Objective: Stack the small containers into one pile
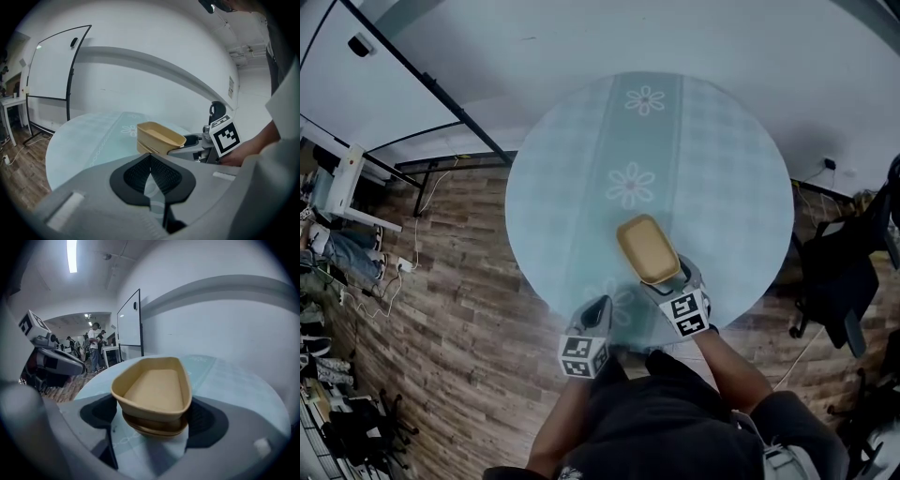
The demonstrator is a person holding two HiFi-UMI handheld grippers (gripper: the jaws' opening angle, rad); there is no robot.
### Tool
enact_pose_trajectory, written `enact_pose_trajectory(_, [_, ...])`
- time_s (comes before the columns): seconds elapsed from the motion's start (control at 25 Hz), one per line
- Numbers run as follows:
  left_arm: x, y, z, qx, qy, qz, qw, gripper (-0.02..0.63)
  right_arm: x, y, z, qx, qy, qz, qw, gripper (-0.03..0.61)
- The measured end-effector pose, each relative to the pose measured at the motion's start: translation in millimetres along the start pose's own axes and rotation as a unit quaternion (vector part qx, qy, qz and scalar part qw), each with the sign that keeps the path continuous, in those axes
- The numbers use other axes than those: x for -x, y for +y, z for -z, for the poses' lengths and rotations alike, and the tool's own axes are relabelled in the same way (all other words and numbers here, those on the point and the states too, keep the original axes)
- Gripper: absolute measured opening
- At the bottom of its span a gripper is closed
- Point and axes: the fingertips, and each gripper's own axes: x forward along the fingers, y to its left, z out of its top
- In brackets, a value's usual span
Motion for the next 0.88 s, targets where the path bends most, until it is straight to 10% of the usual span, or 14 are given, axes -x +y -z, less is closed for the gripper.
enact_pose_trajectory(0.88, [-4.0,-6.2,2.6,-0.007,-0.003,-0.006,1.0000,0.005,-9.3,-9.3,20.2,0.003,0.087,-0.012,0.996,0.474])
